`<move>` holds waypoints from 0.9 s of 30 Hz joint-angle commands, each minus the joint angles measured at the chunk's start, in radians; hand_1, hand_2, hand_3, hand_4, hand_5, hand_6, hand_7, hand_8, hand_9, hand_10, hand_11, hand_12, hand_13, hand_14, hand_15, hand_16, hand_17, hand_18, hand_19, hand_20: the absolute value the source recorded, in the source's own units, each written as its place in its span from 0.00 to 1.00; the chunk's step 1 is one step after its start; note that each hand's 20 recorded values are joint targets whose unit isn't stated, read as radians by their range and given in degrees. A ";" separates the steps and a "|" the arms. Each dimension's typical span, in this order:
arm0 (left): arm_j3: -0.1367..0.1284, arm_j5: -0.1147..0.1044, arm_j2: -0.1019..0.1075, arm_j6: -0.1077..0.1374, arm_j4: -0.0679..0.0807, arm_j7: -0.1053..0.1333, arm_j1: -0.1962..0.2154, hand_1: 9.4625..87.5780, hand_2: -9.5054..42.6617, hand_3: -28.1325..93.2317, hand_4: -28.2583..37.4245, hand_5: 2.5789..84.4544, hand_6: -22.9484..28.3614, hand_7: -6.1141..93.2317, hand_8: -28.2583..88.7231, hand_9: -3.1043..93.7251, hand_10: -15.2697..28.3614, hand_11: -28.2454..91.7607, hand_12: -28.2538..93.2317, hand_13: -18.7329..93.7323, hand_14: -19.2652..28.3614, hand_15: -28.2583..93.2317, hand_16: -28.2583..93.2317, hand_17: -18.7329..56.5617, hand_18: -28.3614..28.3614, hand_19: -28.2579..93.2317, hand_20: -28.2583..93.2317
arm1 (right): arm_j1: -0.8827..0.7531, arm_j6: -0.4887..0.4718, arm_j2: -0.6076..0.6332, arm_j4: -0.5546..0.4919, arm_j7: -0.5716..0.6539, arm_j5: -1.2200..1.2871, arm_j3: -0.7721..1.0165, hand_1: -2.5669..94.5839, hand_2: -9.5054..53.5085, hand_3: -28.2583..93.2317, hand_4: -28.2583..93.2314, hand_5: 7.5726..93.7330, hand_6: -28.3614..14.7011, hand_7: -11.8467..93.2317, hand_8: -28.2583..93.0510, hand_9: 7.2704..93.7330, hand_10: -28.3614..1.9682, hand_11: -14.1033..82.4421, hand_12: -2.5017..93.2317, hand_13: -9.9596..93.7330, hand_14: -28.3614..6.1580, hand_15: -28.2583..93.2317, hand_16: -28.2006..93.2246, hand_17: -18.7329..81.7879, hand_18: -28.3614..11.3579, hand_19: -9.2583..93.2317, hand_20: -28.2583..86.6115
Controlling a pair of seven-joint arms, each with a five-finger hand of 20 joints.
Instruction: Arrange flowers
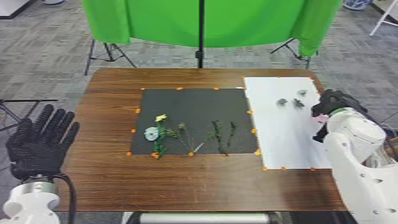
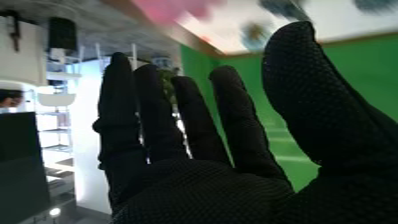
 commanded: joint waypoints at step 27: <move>0.024 0.000 -0.019 0.008 -0.005 0.003 0.016 0.19 0.50 0.88 0.00 0.53 0.61 0.18 0.16 0.45 0.67 0.39 0.31 0.47 0.67 0.42 0.21 0.19 0.73 0.50 0.34 | -0.090 0.412 0.033 -0.141 -0.137 -0.057 -0.086 0.64 0.00 0.81 0.00 0.80 0.66 0.46 0.26 0.90 0.57 0.21 0.40 0.78 0.63 0.42 0.56 0.48 0.21 0.84 0.57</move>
